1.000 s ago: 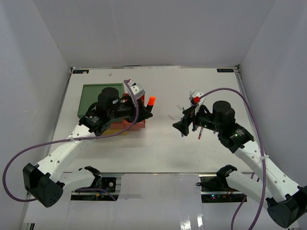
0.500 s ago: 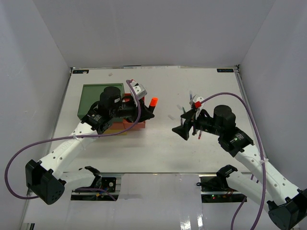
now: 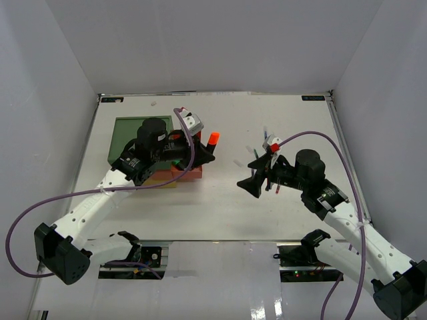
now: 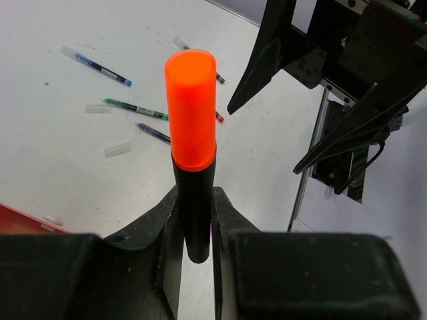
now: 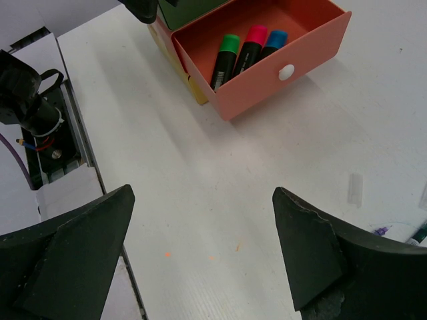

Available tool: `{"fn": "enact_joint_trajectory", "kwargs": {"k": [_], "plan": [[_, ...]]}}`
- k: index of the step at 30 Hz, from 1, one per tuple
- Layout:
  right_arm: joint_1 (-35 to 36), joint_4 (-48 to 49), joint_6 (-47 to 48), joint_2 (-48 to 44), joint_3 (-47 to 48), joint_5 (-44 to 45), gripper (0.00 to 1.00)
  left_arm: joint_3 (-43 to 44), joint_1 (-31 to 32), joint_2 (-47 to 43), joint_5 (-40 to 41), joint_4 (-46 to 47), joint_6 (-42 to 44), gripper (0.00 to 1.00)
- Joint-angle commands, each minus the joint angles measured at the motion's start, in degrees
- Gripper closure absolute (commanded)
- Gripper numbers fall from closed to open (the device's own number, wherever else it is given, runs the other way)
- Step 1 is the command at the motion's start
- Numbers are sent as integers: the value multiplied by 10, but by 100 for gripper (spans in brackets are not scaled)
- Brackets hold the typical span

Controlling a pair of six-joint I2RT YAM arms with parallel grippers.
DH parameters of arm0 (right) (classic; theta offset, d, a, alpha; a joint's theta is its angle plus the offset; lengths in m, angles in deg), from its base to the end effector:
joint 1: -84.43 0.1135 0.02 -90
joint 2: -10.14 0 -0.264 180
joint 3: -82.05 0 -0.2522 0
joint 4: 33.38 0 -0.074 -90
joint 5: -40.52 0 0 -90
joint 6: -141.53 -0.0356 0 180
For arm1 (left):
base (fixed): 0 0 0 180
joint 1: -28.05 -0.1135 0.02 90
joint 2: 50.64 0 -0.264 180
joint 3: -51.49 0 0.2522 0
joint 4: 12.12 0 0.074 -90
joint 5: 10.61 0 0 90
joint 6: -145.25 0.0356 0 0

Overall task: Sort the stationery into containers
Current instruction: Place the pen in the drawer.

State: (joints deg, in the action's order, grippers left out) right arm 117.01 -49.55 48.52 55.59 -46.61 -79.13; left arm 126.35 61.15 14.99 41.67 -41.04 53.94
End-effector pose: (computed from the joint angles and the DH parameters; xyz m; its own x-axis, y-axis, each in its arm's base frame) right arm 0.1497 0.1166 0.3088 -0.1963 -0.0713 -0.9780 -0.8690 0.4746 0.1398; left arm 0.2027 -0.1582 0.3600 -0.3031 0.1760 -0.9366 0.9078 0.3522 -0.2276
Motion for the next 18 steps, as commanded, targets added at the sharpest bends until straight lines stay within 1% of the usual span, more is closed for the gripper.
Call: {"fn": "enact_joint_trajectory", "kwargs": {"k": [1,2,5,6,7,12,13,18], "plan": [[-2,40,-9,-7,-5,-10,9,28,-3,-6,40,-11,0,100],[-3,41,-9,-9,-6,-8,9,31,-4,1,84,-15,-1,100],[-3,43,-7,-9,-10,-8,10,48,-9,30,150,-42,-15,100],[-3,44,-7,-8,-10,-7,9,53,-11,40,195,-57,-22,100],[-2,44,-8,-5,-12,-7,10,66,-14,50,213,-65,-37,100],[-3,39,-6,-5,-16,12,10,114,-26,125,273,-129,-64,100],[-3,37,-6,-5,-16,13,9,121,-28,134,301,-137,-70,100],[-2,34,-3,-4,-16,22,9,154,-41,179,351,-189,-103,96]]}}
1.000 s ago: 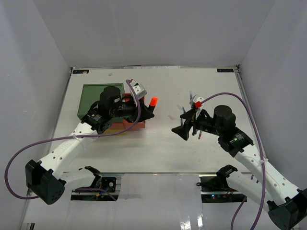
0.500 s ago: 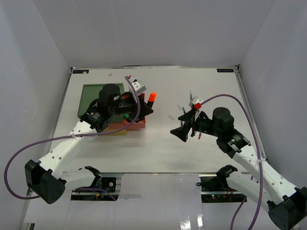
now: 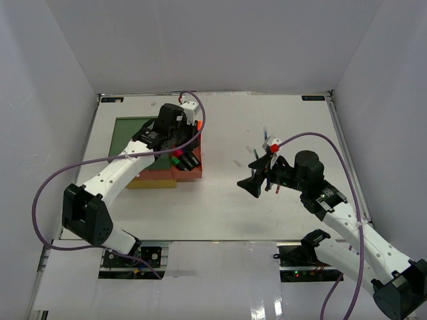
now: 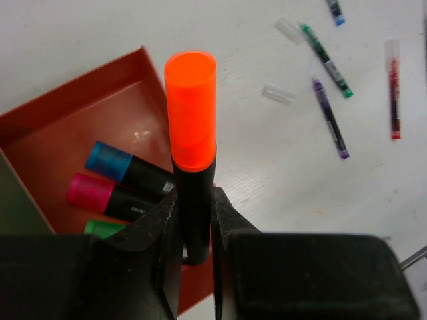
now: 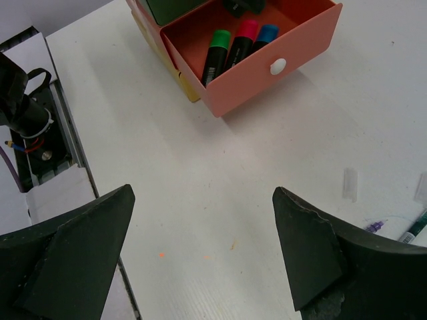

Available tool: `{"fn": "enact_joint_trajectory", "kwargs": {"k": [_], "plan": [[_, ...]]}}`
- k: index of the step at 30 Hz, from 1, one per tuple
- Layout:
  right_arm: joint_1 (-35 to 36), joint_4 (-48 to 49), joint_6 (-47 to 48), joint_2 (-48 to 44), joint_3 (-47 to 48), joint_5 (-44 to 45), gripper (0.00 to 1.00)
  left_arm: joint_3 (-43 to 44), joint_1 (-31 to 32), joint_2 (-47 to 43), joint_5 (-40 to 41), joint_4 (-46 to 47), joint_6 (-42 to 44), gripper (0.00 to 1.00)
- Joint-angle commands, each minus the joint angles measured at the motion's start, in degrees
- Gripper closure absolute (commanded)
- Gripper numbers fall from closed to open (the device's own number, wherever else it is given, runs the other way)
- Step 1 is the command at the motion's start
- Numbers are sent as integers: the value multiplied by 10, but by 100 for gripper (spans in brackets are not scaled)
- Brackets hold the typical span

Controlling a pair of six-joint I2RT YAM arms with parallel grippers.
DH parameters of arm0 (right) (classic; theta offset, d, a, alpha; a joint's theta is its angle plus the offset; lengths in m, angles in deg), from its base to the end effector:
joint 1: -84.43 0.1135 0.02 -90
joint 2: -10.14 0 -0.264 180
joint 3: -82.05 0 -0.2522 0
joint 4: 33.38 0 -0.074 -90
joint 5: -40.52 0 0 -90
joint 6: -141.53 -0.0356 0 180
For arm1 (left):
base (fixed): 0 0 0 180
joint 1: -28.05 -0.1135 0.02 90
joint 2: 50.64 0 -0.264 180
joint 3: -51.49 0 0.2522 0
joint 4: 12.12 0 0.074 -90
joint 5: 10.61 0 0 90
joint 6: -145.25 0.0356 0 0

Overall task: Sort the stationery into containers
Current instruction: Place the pen in the drawer.

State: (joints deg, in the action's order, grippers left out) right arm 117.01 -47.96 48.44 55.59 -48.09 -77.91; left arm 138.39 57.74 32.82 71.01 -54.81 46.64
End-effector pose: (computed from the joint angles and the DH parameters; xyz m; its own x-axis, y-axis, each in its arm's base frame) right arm 0.1509 0.1165 0.3024 -0.1954 -0.0686 -0.9783 -0.8591 0.4931 0.1370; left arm 0.2809 -0.1661 0.3218 -0.6315 0.1896 -0.7519 0.4991 0.8414 -0.2071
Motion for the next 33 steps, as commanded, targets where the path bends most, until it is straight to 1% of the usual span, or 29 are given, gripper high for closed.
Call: {"fn": "enact_joint_trajectory", "kwargs": {"k": [1,4,5,7,8,10,11,14,17,18,22,27,30,31,32,33], "plan": [[-2,17,-1,-2,-1,10,10,38,-9,13,64,-60,-34,95],[-2,14,0,0,-1,14,10,49,-12,29,76,-82,-48,89],[-2,14,0,0,-1,14,9,50,-14,33,91,-85,-52,85],[-3,13,2,2,0,14,9,54,-15,40,94,-93,-61,80],[-2,12,2,3,0,16,10,56,-15,41,96,-97,-65,75],[-2,11,3,3,2,17,9,56,-15,43,97,-100,-69,70],[-2,9,3,4,2,18,9,57,-15,43,99,-101,-70,65],[-3,9,5,5,4,21,10,59,-15,44,100,-104,-74,59],[-3,9,5,5,5,24,10,63,-15,44,99,-107,-77,55],[-2,9,5,6,5,24,10,64,-16,44,96,-108,-77,52],[-2,9,5,11,7,24,10,70,-16,44,86,-107,-82,50],[-2,9,5,37,23,26,9,117,-16,43,45,-104,-80,44],[-3,-9,1,72,45,31,9,154,-15,43,25,-100,-77,38],[-3,-7,-2,92,57,45,9,175,-16,45,17,-97,-75,34],[-2,-5,-6,92,57,53,9,175,-16,46,18,-95,-75,30],[-2,-3,-7,117,72,59,9,192,-16,47,19,-94,-69,22]]}}
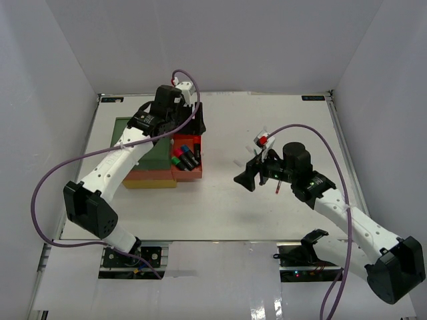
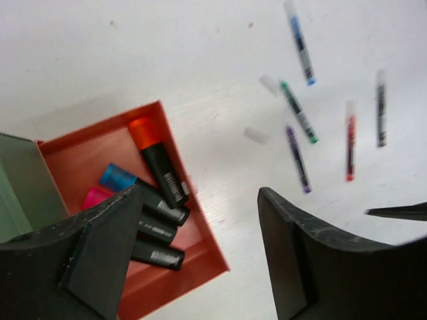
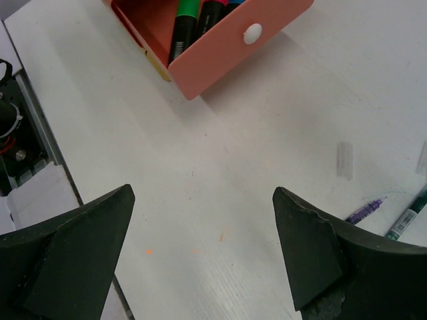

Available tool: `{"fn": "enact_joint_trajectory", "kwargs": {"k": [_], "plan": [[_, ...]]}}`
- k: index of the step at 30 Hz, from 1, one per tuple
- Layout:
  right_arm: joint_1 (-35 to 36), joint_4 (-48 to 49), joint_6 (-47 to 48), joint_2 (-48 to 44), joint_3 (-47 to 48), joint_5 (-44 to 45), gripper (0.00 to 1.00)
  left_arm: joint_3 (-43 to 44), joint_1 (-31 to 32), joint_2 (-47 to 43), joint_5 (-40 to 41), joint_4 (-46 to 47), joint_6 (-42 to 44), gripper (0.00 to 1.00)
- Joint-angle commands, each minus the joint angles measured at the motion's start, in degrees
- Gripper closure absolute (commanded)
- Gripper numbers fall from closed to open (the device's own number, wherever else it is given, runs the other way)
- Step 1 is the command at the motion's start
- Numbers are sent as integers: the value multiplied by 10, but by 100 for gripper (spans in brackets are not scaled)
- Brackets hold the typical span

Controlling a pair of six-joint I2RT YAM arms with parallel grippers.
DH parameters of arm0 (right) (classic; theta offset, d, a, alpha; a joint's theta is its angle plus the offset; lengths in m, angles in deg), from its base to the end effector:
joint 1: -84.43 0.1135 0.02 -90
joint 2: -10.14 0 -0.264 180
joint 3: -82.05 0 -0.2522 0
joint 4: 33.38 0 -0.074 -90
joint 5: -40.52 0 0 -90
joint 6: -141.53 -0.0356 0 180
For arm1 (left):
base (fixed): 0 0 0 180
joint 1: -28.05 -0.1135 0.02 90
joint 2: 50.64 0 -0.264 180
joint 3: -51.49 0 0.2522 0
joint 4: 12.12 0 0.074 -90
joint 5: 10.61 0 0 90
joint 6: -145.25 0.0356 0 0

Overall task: Sort the stationery into containers
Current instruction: Close the drawer in the storage box.

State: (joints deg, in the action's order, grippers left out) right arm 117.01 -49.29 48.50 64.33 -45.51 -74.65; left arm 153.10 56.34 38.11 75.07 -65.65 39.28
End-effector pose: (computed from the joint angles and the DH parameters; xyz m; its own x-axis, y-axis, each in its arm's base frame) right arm 0.1762 0.1306 0.2877 -0.2991 -0.1344 -0.9447 -0.8142 0.5523 0.1792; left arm 0.3009 -0.1650 0.3622 -0.6956 0.0628 -0.7157 0.3448 0.9031 -0.2559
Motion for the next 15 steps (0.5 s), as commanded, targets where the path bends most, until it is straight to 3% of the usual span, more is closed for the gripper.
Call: {"fn": "enact_joint_trajectory", "kwargs": {"k": [1,9,15], "plan": [[-2,13,-8,44,55,35,9,55,-2,-3,-18,14,10,18],[-1,14,7,219,158,70,9,74,-22,-16,110,28,50,4],[20,10,20,341,242,83,10,-4,-82,-76,173,73,57,2]]}}
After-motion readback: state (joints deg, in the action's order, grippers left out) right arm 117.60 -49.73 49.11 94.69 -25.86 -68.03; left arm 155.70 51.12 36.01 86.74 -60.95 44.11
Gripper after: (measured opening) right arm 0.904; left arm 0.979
